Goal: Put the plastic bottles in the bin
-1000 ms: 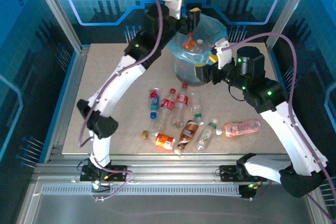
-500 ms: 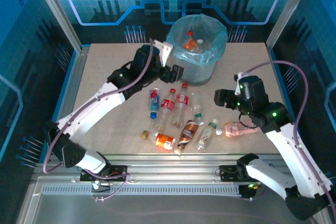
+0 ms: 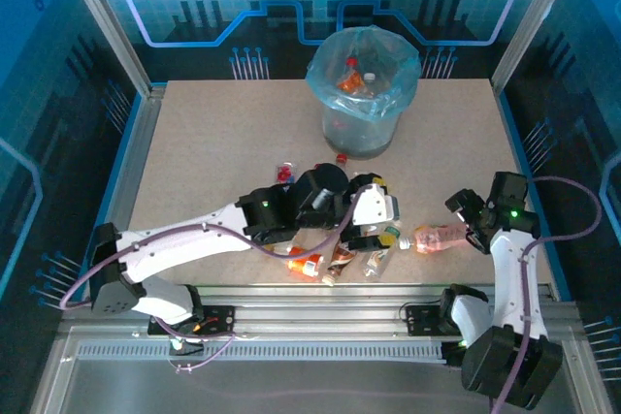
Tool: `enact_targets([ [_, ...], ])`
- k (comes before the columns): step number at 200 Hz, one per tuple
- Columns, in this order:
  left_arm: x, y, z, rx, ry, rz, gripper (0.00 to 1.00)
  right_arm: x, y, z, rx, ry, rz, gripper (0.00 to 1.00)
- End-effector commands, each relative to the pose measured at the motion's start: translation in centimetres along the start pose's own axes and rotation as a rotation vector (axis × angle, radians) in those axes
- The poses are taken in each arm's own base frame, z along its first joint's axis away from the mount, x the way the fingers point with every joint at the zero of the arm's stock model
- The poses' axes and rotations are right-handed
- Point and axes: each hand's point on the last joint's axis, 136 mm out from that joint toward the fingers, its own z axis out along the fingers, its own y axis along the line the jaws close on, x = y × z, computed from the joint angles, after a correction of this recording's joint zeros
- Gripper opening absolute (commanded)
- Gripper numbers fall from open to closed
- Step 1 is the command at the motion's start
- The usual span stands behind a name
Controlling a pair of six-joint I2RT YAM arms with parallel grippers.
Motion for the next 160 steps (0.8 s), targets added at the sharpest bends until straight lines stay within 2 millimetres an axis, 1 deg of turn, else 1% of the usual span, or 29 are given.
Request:
enact_targets([
  [1,-1.1,-0.7,1.9,0.04,-0.049,0.067,0.9,-0.8,0.9,0.7,-0.058,-0.026,0.059,0.98],
  [17,-0.9,-1.5,2.9,0.066,-0.04,0.077,0.9,-0.5,0.1,1.7,-0.024,-0.012,0.1,1.0],
  [39,-0.9,-1.9,3.7,0.083,-0.032,0.084,0.9,0.0,-1.1,2.8,0.034,0.017,0.145,1.0],
  [67,-0.6,-1.8,4.0,0.072,-0.022,0.072,0.9,-0.1,-1.0,4.0,0.04,0.03,0.151,1.0],
  [88,-0.3,-1.7,4.0,0.064,-0.015,0.057,0.9,-0.4,-0.6,5.1,0.023,0.044,0.147,1.0],
  [118,0.4,-1.7,4.0,0.059,0.0,0.044,0.9,0.3,-0.9,6.6,0.048,0.098,0.165,1.0],
  [136,0.7,-1.6,4.1,0.05,0.007,0.043,0.91,0.5,-1.2,7.2,0.052,0.105,0.17,0.97],
  [160,1.0,-1.5,4.2,0.036,0.016,0.044,0.91,0.7,-1.3,7.6,0.053,0.108,0.162,0.89],
])
